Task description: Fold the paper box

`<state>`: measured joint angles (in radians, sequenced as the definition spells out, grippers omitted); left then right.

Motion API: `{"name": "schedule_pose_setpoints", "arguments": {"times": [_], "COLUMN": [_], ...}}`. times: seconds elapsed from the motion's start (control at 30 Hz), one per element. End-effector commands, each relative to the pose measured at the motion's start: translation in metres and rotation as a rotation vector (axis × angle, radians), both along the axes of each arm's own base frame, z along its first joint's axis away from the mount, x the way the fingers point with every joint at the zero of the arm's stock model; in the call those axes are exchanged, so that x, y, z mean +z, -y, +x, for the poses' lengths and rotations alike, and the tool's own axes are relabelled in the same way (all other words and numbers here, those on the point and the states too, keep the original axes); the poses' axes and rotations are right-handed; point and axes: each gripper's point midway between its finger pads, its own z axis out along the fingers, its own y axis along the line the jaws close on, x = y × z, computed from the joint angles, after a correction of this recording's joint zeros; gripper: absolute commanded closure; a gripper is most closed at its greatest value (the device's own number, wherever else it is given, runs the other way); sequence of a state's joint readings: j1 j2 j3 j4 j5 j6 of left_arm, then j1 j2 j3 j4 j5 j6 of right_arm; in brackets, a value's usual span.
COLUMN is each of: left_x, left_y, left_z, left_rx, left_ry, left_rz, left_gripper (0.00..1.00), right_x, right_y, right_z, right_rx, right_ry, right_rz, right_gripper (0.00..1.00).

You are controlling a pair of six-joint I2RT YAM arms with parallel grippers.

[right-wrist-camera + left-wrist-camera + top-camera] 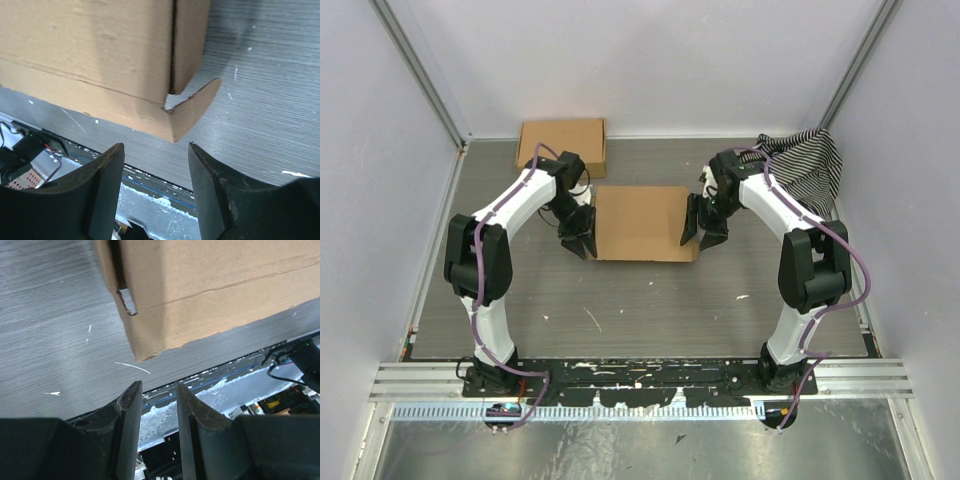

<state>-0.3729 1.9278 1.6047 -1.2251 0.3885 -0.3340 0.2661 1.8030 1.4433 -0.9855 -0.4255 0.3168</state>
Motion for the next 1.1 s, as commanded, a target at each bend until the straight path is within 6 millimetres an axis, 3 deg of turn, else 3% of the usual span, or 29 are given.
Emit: {"name": "schedule_pose_setpoints", "arguments": {"times": [0.0, 0.33, 0.77, 1.07], "left_x": [-0.008, -0.018, -0.016, -0.017], "left_y": [-0.012, -0.002, 0.003, 0.005], "left_z": [0.004, 0.011, 0.011, 0.009], "left_rx": [0.021, 0.056, 0.064, 0.063], "left_ry": [0.014, 0.02, 0.028, 0.016], "left_rz": [0.067, 0.022, -0.009, -0.021], "left_gripper": [0.6, 0.6, 0.6, 0.6], "right_x": [0.009, -0.003, -0.008, -0.004], "right_y": [0.013, 0.01, -0.016, -0.02], "right_z": [0.01, 0.009, 0.019, 0.007], "right_rx": [-0.043, -0.023, 0.027, 0.045], "right_ry": [0.092, 0.113, 0.18, 0.146], "right_rz": [-0.062, -0.046, 0.011, 0.019], "right_gripper": [0.4, 0.4, 0.4, 0.49]}}
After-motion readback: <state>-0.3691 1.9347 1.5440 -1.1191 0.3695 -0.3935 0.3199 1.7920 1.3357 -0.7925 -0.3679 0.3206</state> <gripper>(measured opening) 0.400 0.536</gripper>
